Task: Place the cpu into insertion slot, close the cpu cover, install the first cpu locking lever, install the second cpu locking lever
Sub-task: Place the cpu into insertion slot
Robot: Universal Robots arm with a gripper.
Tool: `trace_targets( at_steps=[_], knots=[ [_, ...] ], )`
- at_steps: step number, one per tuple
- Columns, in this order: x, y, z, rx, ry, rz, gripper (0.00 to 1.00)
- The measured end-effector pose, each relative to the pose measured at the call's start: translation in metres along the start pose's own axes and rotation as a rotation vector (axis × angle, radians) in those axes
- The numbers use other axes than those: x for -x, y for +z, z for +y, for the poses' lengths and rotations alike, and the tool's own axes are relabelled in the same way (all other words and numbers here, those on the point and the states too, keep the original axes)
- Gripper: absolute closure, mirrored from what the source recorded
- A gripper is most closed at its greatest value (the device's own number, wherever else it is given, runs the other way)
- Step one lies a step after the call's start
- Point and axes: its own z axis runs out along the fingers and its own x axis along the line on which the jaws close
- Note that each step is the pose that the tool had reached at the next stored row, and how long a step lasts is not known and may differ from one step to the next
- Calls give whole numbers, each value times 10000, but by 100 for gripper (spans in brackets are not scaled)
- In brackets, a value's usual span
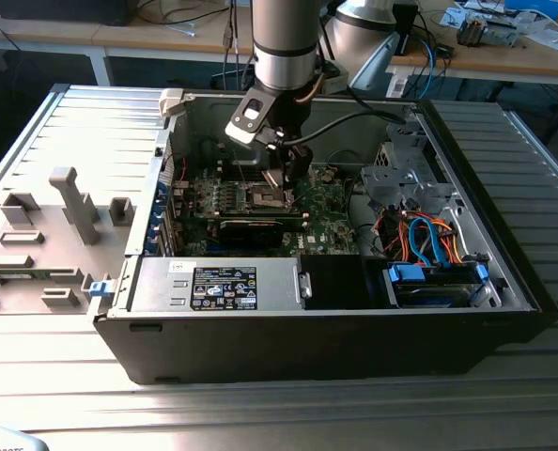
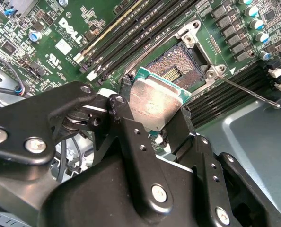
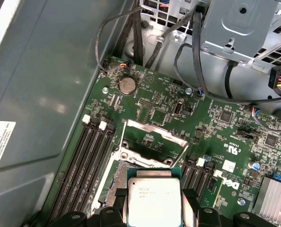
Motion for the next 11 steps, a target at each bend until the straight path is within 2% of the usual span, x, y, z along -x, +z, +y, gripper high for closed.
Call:
trace_targets(
  at_steps=[11],
  knots=[
    [0,8,0,2,195,-13,46]
  ],
)
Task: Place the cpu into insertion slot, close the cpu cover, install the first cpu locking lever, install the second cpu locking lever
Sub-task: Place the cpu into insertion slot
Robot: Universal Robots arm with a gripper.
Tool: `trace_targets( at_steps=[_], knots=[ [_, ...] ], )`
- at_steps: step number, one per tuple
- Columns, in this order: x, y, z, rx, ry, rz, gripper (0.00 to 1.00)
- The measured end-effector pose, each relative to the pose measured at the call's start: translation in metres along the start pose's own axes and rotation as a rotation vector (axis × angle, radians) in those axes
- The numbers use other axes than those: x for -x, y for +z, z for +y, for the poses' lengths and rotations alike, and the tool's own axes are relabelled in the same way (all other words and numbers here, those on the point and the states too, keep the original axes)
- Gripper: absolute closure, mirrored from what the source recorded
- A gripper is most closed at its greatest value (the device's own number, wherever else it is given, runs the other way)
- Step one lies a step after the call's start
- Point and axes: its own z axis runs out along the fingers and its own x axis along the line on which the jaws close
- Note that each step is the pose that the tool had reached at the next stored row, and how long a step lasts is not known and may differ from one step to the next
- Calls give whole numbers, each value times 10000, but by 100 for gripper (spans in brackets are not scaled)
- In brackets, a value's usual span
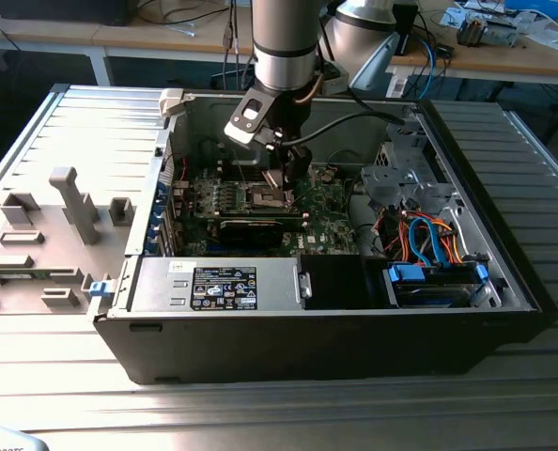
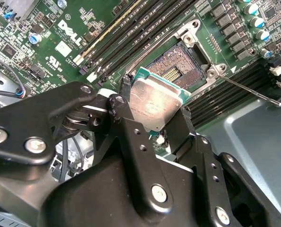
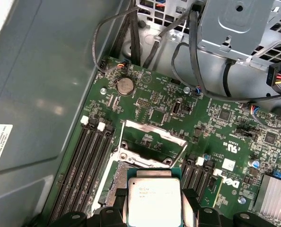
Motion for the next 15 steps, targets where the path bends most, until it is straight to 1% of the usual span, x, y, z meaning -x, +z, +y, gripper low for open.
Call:
trace_targets(
  at_steps=[15],
  knots=[
    [0,9,-1,3,226,-15,46]
  ],
)
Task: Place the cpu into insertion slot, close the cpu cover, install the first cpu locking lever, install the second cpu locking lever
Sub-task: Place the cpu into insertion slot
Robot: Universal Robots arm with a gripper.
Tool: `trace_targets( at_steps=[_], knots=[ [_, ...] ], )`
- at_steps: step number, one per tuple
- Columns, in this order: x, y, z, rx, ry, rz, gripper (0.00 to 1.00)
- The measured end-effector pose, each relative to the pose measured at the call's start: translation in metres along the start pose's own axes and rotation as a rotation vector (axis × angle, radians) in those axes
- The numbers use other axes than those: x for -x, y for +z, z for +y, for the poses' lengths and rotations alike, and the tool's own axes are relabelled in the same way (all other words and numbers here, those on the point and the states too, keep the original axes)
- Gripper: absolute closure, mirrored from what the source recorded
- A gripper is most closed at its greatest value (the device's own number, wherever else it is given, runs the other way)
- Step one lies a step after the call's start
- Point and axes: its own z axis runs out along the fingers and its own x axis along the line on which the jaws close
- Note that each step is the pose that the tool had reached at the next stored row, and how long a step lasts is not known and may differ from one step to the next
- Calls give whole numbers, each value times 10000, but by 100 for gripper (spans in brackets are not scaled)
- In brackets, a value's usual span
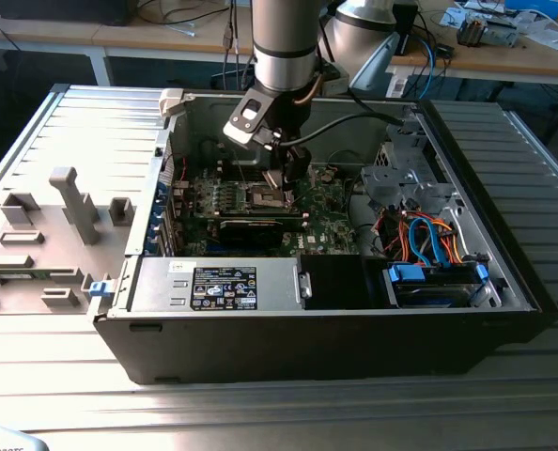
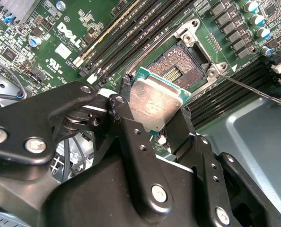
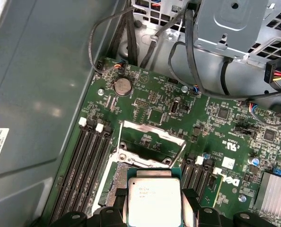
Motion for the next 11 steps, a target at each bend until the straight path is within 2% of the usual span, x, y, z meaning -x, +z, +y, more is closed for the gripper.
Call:
trace_targets(
  at_steps=[11],
  knots=[
    [0,6,0,2,144,-10,46]
  ],
)
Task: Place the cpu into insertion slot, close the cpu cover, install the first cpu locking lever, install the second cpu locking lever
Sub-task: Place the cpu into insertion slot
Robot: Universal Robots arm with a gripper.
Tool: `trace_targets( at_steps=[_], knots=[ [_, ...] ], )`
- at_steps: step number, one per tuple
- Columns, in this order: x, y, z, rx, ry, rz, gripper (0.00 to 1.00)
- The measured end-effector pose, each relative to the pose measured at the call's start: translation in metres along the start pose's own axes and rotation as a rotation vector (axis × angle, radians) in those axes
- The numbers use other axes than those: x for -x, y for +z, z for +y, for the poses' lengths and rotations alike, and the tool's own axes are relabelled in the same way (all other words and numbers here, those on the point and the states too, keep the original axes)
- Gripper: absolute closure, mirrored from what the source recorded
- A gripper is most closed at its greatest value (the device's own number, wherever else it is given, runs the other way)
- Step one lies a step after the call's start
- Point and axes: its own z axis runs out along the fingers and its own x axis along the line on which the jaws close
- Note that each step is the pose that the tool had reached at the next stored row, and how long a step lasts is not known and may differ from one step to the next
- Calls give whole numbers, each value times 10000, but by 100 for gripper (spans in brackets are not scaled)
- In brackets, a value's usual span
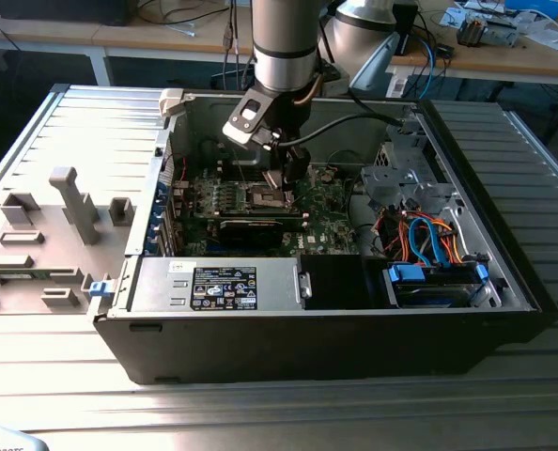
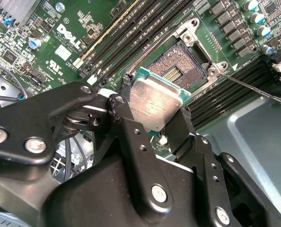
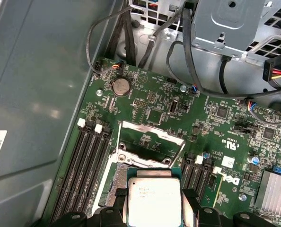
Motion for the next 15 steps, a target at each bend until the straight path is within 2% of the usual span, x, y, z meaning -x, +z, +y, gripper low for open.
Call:
trace_targets(
  at_steps=[15],
  knots=[
    [0,9,-1,3,242,-16,46]
  ],
)
